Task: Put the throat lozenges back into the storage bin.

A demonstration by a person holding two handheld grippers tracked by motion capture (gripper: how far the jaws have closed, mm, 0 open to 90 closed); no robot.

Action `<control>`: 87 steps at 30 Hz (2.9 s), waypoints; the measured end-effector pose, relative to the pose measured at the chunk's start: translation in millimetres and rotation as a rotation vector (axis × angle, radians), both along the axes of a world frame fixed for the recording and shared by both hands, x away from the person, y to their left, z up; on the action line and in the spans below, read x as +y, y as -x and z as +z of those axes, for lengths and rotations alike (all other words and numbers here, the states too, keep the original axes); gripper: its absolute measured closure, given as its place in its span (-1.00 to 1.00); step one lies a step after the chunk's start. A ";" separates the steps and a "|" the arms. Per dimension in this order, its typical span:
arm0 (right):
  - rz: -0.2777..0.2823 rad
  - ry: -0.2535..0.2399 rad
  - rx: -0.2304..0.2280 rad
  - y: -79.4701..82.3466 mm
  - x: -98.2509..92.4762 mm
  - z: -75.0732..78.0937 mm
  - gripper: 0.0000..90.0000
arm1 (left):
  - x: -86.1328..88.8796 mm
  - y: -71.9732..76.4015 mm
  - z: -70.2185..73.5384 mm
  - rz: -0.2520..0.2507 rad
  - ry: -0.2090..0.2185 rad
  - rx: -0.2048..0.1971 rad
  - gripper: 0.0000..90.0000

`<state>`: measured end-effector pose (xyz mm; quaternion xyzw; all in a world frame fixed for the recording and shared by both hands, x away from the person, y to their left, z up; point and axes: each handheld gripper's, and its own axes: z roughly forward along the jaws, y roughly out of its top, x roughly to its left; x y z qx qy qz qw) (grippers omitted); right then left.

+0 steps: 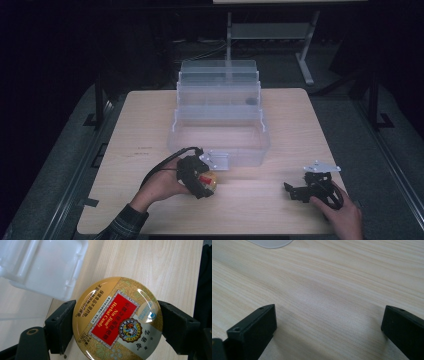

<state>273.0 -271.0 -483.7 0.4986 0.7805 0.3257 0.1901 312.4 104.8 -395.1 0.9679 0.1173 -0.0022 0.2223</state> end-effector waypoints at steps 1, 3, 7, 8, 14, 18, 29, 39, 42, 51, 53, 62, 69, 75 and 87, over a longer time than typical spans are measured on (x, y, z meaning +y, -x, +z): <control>0.001 0.000 -0.001 0.0 0.0 0.0 -1.00 | 0.1 0.1 0.8 -0.001 0.001 0.001 -0.57; 0.000 0.000 0.000 0.0 0.0 0.0 -1.00 | 0.0 0.2 2.3 0.000 0.004 -0.001 -0.57; 0.000 0.000 0.000 0.0 0.0 0.0 -1.00 | -0.8 -0.5 5.2 -0.006 0.003 -0.006 -0.57; 0.000 0.000 0.000 0.0 0.0 0.0 -1.00 | -1.3 -0.5 6.0 -0.004 0.006 -0.003 -0.57; 0.000 0.000 0.001 0.0 0.0 0.0 -1.00 | -1.8 -2.8 12.5 0.000 0.012 -0.014 -0.57; 0.000 0.000 0.000 0.0 0.0 0.0 -1.00 | -2.3 -4.2 17.0 -0.007 0.010 -0.019 -0.57; 0.000 -0.002 0.001 0.1 0.1 0.1 -1.00 | -5.5 -8.8 28.1 -0.015 0.013 -0.028 -0.57; 0.000 -0.002 0.002 0.2 0.1 0.2 -1.00 | -7.4 -13.6 37.7 -0.002 0.033 -0.025 -0.57; 0.001 -0.002 0.000 0.1 0.0 0.2 -1.00 | -8.3 -14.9 39.4 -0.005 0.034 -0.027 -0.57; 0.001 -0.001 0.000 0.2 0.0 0.2 -1.00 | -6.6 -20.6 49.8 0.004 0.045 -0.037 -0.57; 0.000 -0.001 0.000 0.2 0.0 0.2 -1.00 | -6.0 -22.2 51.9 0.007 0.047 -0.039 -0.57; 0.000 -0.001 0.000 0.2 0.1 0.2 -1.00 | -3.5 -29.9 59.3 0.018 0.051 -0.044 -0.57; 0.000 -0.002 -0.002 0.2 0.1 0.0 -1.00 | -3.0 -36.5 63.8 0.030 0.062 -0.049 -0.57; 0.001 -0.002 0.001 0.2 0.0 0.2 -1.00 | -2.2 -41.4 65.7 0.048 0.063 -0.050 -0.57; 0.001 -0.001 0.000 0.1 0.0 0.1 -1.00 | 4.3 -54.9 67.9 0.100 0.062 -0.057 -0.57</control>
